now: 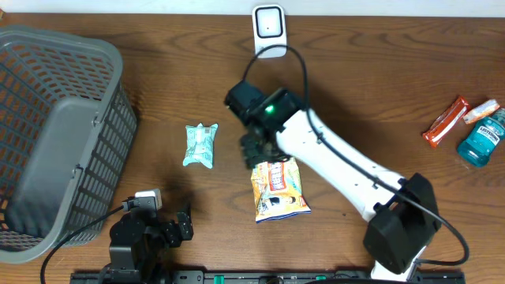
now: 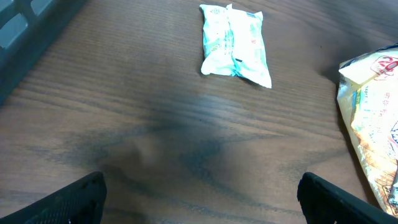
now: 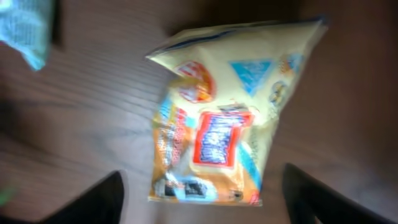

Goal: Scan the item barcode
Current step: 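Lift the cracker bag and rotate it above the table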

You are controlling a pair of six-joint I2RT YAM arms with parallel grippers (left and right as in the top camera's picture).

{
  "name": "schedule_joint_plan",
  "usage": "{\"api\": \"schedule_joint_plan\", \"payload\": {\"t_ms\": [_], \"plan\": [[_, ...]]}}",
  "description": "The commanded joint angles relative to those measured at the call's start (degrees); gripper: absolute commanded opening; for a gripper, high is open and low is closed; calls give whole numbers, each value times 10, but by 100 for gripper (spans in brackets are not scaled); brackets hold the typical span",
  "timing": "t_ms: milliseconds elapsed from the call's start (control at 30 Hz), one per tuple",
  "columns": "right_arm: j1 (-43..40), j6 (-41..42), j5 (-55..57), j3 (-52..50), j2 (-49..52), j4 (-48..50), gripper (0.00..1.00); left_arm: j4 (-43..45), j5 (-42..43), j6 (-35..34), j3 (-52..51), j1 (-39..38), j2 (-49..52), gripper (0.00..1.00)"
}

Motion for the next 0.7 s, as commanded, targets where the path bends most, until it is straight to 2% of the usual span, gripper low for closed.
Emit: {"api": "schedule_joint_plan", "payload": {"t_ms": [0, 133, 267, 367, 533, 567, 633, 667], "plan": [[34, 42, 28, -43, 21, 27, 84, -26, 3, -5, -10, -2, 0, 98], [61, 108, 42, -99, 36, 79, 84, -26, 3, -5, -10, -2, 0, 98], [80, 156, 132, -141, 50, 109, 86, -26, 3, -5, -10, -2, 0, 98], [84, 167, 201, -162, 66, 119, 89, -26, 3, -5, -10, -2, 0, 98], [75, 143, 208, -193, 111, 137, 85, -26, 3, -5, -10, -2, 0, 98], [72, 128, 192, -195, 124, 135, 81, -26, 3, -5, -10, -2, 0, 98], [68, 74, 127, -195, 146, 135, 54, -26, 3, -5, -10, -2, 0, 98], [66, 37, 86, -195, 155, 136, 18, -26, 3, -5, -10, -2, 0, 98]]}}
